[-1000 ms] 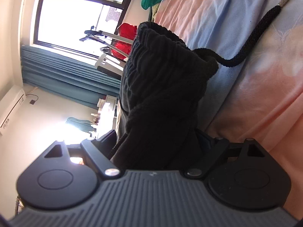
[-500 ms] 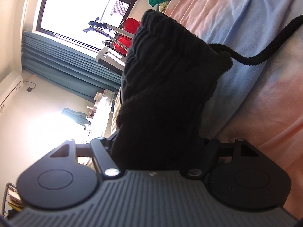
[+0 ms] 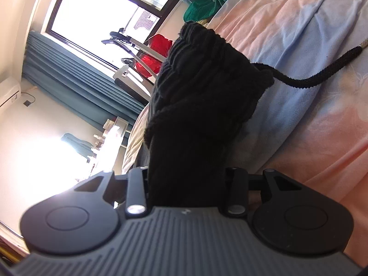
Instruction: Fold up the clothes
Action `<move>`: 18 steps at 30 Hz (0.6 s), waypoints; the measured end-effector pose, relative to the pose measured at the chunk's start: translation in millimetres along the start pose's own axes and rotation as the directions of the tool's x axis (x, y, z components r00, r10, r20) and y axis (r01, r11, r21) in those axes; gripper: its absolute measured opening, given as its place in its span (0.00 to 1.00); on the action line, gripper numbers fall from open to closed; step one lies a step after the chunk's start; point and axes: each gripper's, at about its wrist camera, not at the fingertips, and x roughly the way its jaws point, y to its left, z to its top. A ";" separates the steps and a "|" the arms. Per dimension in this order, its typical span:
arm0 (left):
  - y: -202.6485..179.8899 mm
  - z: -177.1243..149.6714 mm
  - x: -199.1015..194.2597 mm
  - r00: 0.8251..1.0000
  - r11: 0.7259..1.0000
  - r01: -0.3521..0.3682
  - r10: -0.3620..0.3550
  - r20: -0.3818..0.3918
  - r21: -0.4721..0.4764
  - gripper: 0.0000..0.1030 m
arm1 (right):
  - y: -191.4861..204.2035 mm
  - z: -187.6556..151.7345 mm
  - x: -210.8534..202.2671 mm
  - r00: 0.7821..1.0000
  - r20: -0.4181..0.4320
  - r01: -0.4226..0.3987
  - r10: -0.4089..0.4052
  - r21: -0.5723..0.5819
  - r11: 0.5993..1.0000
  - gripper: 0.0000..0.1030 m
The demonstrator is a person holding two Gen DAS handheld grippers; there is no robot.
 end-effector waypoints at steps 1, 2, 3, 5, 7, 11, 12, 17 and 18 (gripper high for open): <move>1.6 2.6 8.4 1.000 1.000 0.006 -0.006 -0.011 0.008 0.87 | 2.5 -0.9 -0.6 1.000 0.008 0.003 -0.003 -0.016 1.000 0.39; 0.9 4.7 14.1 1.000 1.000 0.011 -0.010 -0.027 0.020 0.83 | 5.6 -2.8 -2.3 1.000 0.015 0.009 -0.009 -0.037 0.999 0.38; -0.2 6.8 19.2 0.999 0.999 0.015 -0.014 -0.044 0.031 0.83 | 9.0 -4.9 -4.3 1.000 0.021 0.016 -0.015 -0.061 0.998 0.37; -0.6 8.5 25.9 0.998 0.999 0.002 0.001 -0.064 0.036 0.81 | 12.8 -5.4 -7.5 1.000 0.024 0.021 -0.020 -0.065 0.998 0.36; -3.2 8.3 25.3 0.998 0.998 -0.010 0.013 -0.065 0.056 0.74 | 19.7 -4.0 -10.6 0.999 0.028 0.028 -0.026 -0.080 0.996 0.34; -11.6 5.2 16.6 0.999 0.994 -0.015 0.019 -0.037 0.112 0.56 | 36.2 -10.1 -32.8 0.998 0.061 0.039 -0.031 -0.138 0.990 0.32; -15.3 4.4 13.5 0.999 0.992 -0.014 0.018 -0.027 0.127 0.54 | 41.5 -12.7 -38.0 0.997 0.071 0.041 -0.030 -0.148 0.988 0.32; -28.6 -0.3 -9.6 1.000 0.990 0.025 -0.024 -0.008 0.136 0.46 | 58.6 -17.0 -65.8 0.994 0.098 0.054 -0.040 -0.136 0.989 0.31; -30.1 -1.7 -15.4 0.999 0.991 0.039 -0.038 -0.009 0.128 0.46 | 61.9 -17.7 -71.4 0.994 0.104 0.056 -0.042 -0.133 0.990 0.31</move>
